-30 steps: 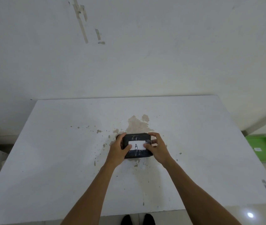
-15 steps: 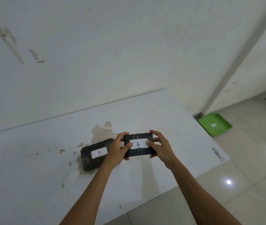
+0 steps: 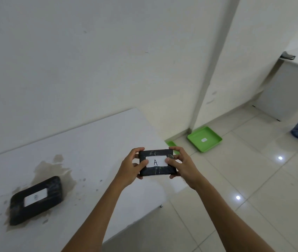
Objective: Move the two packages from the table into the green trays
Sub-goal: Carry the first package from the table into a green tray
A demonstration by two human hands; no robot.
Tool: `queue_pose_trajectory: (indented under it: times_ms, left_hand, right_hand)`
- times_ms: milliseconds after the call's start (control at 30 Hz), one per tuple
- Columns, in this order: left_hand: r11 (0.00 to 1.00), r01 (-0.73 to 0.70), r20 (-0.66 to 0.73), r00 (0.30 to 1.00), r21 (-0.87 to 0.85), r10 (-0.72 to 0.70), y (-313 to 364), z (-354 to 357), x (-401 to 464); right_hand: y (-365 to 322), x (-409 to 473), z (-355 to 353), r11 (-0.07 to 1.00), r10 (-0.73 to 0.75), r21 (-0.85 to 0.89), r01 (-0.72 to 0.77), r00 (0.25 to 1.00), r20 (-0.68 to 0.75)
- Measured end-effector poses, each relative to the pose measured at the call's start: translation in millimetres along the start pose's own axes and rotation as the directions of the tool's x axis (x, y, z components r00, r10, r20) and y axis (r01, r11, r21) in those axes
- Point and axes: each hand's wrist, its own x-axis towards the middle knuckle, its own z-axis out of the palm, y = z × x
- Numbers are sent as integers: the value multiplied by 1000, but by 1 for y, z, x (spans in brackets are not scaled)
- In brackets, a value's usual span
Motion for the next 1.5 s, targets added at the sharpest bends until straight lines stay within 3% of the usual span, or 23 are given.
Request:
queue_pose_trajectory:
  times_ms: [433,700,933,1233,1500]
  left_hand:
    - [999,-44,-10,999,-9,44,48,156,136]
    - [999,10,-106,994,-53,-15,54,203,254]
    - [992,99,-212,970,-84,-115,52,212,332]
    - [950,257,-375,875,-178,-307,-11,212,441]
    - [910,365,-381,827,-198,-414,-155,231,535]
  right_hand:
    - [-16,92,-187,1000,-5,-23,3,998,-59]
    - [-40,217,-259,992,26,-123,-23,999,23]
    - [-52,319,-279,978,76,-201,-47,988,137]
    - [-6,480,-269,952,198,-284,-118,941,275]
    - [121,599,-264,925,290,-322,-203,924,249]
